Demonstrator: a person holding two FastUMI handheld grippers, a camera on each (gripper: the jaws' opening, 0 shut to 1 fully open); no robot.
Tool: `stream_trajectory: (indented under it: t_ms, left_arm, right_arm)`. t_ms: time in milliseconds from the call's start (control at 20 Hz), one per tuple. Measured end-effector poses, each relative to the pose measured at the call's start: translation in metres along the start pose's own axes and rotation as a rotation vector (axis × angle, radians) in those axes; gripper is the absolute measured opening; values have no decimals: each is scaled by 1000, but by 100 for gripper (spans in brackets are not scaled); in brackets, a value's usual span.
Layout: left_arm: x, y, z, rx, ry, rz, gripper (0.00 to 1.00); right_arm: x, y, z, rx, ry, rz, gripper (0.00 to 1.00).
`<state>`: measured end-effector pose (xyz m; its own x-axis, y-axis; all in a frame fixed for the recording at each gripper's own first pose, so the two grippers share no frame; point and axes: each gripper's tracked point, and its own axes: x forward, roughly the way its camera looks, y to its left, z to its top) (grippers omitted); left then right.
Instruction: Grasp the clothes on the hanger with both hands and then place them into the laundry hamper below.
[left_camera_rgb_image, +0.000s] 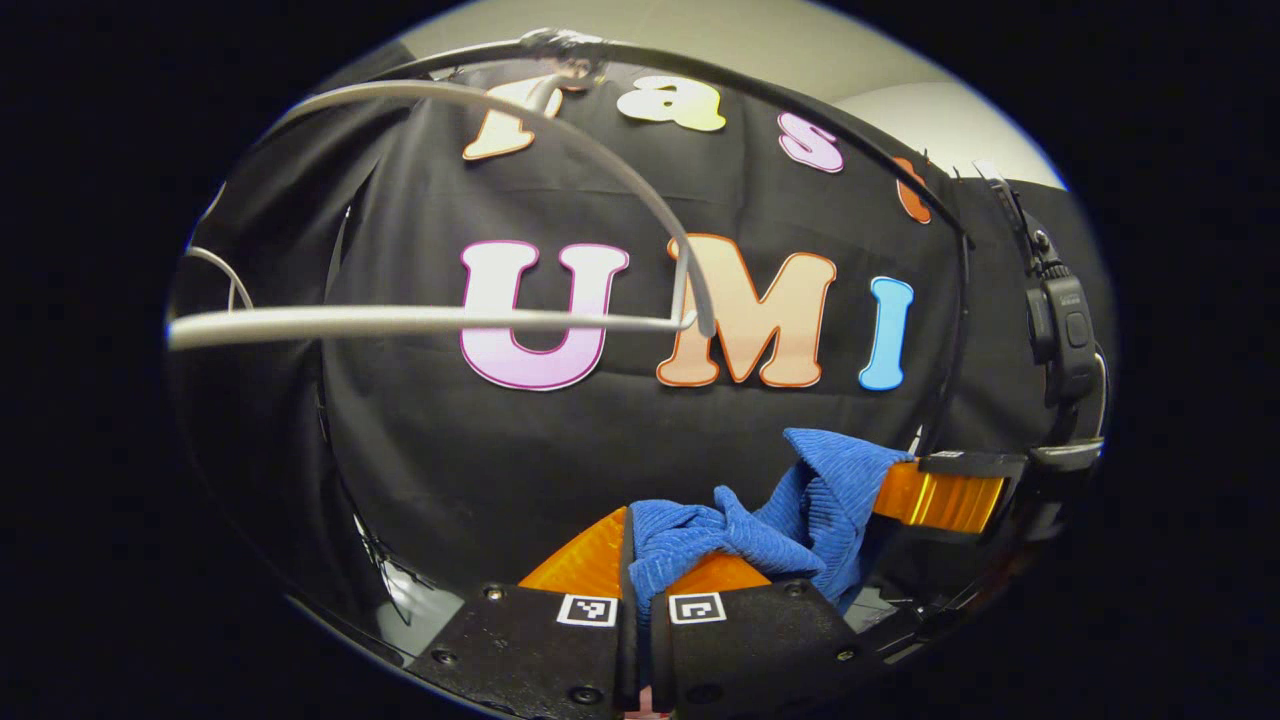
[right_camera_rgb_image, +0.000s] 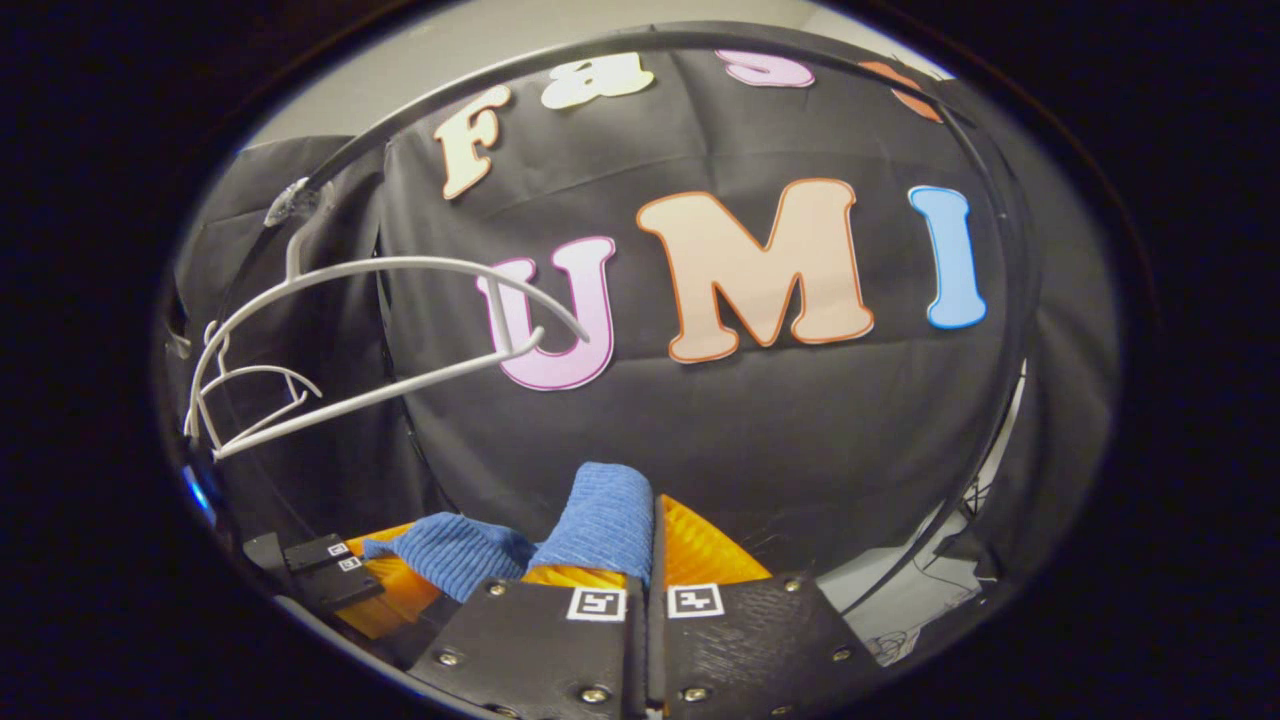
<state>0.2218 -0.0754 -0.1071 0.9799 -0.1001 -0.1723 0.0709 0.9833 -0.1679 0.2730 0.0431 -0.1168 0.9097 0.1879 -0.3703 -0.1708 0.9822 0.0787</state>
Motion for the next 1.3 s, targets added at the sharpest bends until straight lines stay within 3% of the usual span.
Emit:
stream_trajectory:
  t_ms: [550, 1050, 1300]
  left_arm:
    - [47, 35, -139, -14, 244, 27, 5]
    - [53, 32, -237, 51, 423, -6, 7]
    - [46, 33, -296, 48, 591, -18, 6]
  right_arm:
    - [58, -3, -149, 34, 299, -62, 1]
    - [67, -19, -254, 59, 499, -137, 2]
    - [69, -31, -298, 80, 598, -180, 2]
